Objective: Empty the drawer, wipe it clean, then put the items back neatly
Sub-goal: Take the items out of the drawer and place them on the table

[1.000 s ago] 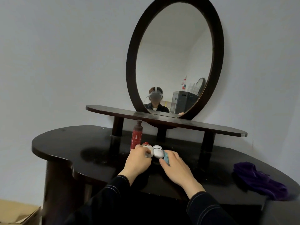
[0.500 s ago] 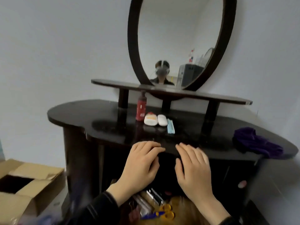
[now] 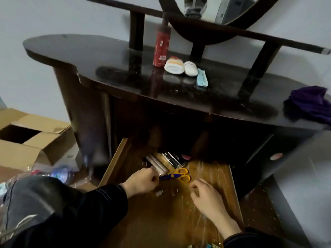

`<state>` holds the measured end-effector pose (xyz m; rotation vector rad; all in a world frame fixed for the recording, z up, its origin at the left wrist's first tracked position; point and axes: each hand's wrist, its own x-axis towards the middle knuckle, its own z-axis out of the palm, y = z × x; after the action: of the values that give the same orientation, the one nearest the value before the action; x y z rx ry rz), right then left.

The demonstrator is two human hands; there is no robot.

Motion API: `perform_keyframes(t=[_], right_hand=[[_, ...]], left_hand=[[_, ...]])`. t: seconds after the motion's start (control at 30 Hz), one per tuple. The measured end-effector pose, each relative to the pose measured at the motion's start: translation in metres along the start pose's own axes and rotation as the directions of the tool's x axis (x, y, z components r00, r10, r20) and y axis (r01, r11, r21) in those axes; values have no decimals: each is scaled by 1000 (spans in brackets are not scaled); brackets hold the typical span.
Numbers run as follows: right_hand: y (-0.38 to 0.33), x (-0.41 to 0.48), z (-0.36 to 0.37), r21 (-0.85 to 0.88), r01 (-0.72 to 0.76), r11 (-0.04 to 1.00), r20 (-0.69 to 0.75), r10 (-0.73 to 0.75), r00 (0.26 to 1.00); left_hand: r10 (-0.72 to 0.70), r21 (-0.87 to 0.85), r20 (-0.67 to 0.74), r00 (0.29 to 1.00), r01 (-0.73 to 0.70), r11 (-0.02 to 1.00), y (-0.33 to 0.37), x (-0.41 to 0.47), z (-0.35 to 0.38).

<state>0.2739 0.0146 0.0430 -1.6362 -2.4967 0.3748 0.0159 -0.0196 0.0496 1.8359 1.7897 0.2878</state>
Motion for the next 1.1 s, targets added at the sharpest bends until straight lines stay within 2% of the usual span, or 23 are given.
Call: perform_keyframes(t=[0.07, 0.2, 0.37, 0.5, 0.73, 0.87, 0.93, 1.0, 1.07, 1.1], right_hand=[[3, 10, 8, 40, -27, 999, 71, 24, 997], [-2, 35, 20, 69, -7, 998, 76, 2, 997], [-15, 55, 42, 81, 89, 993, 105, -97, 990], [-15, 58, 52, 24, 180, 983, 123, -181, 976], [-8, 60, 56, -100, 109, 989, 78, -101, 992], [-7, 61, 48, -115, 122, 986, 69, -115, 991], [-10, 60, 40, -45, 97, 994, 68, -94, 993], [-16, 56, 30, 161, 18, 987, 55, -27, 998], [-25, 51, 23, 436, -47, 899, 71, 18, 997], [-30, 48, 21, 532, -57, 845, 85, 13, 996]], left_hand=[[-5, -17, -7, 1000, 5, 1000, -6, 0, 1], [-15, -57, -30, 999, 13, 998, -4, 0, 2], [26, -9, 39, 999, -26, 1000, -6, -2, 0], [35, 7, 72, 997, -36, 999, -7, -3, -2], [80, -8, 136, 987, -80, 997, -4, -5, 4], [103, -19, 140, 985, -101, 995, -4, -5, 8], [87, -46, 154, 984, -81, 996, -3, -5, 8], [48, -116, 157, 987, -30, 993, 0, -2, 7], [7, -271, 136, 991, 30, 962, 7, -3, 6], [-8, -398, 128, 992, 59, 916, 10, -3, 5]])
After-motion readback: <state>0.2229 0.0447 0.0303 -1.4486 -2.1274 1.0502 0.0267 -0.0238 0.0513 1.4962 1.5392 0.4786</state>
